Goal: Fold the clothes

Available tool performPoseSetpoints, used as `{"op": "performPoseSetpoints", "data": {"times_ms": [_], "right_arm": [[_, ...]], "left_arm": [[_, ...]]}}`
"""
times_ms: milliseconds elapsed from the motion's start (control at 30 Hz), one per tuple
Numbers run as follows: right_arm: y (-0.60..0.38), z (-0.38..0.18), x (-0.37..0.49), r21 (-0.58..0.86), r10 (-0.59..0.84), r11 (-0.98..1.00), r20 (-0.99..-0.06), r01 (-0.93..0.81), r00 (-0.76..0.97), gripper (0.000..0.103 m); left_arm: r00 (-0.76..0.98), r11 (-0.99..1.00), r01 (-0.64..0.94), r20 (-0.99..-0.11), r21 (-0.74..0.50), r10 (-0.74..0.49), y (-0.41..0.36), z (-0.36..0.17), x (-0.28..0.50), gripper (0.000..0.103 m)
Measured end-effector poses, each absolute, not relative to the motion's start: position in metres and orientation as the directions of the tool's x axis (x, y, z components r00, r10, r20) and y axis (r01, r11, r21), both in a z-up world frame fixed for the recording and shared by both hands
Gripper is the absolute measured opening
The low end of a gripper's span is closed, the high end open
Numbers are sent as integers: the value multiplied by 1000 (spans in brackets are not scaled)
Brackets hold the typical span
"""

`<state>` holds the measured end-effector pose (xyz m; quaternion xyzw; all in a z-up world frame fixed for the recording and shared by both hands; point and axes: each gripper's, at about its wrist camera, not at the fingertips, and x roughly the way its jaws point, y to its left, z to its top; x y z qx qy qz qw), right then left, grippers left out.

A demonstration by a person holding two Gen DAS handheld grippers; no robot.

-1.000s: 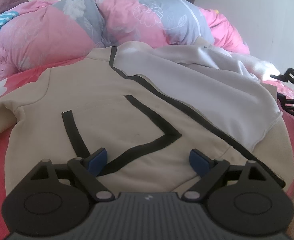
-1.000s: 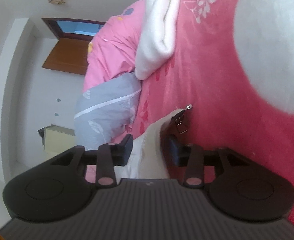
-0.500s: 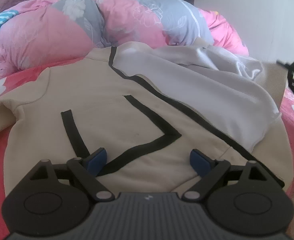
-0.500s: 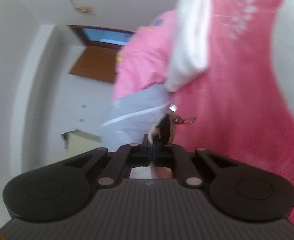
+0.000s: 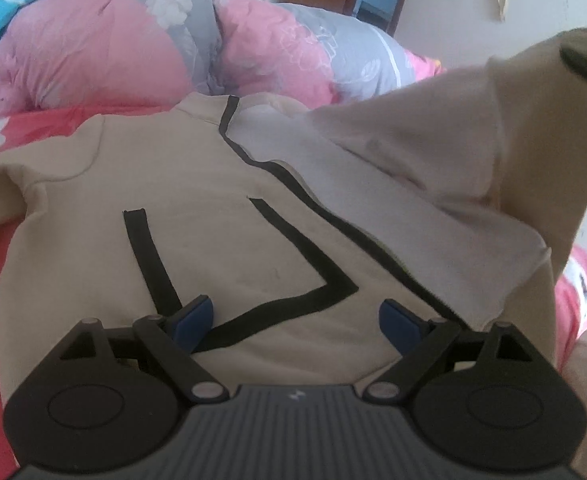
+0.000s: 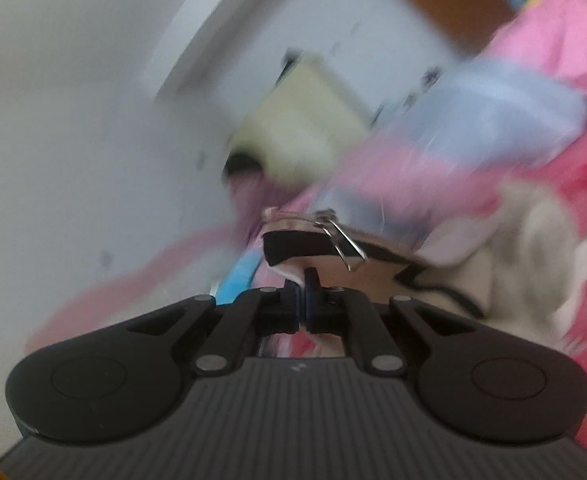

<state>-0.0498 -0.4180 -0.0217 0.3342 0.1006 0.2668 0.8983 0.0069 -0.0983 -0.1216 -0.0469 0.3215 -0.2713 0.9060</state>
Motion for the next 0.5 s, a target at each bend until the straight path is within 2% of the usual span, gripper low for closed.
{"op": "performPoseSetpoints", "data": {"times_ms": [100,200,300,500], "right_arm": [[-384,-40,-52,660,627,623,-101,-420,772,1],[-365,-62,-61,674,648,633,-191,-382,737,1],[-355,-75,-67,650,624,682,-279,-335,730,1],[-342,-84,-77,553,596,762,-397,-336,698,1]], "left_arm": [[642,836,457,-537,-303,-546,-92,-123,8,91],[633,820,445,-521,-361,-573,-84,-123,11,89],[627,813,416,-519,-407,-581,-74,-120,12,82],[641,798,359,-493,-485,-588,-59,-108,9,81]]}}
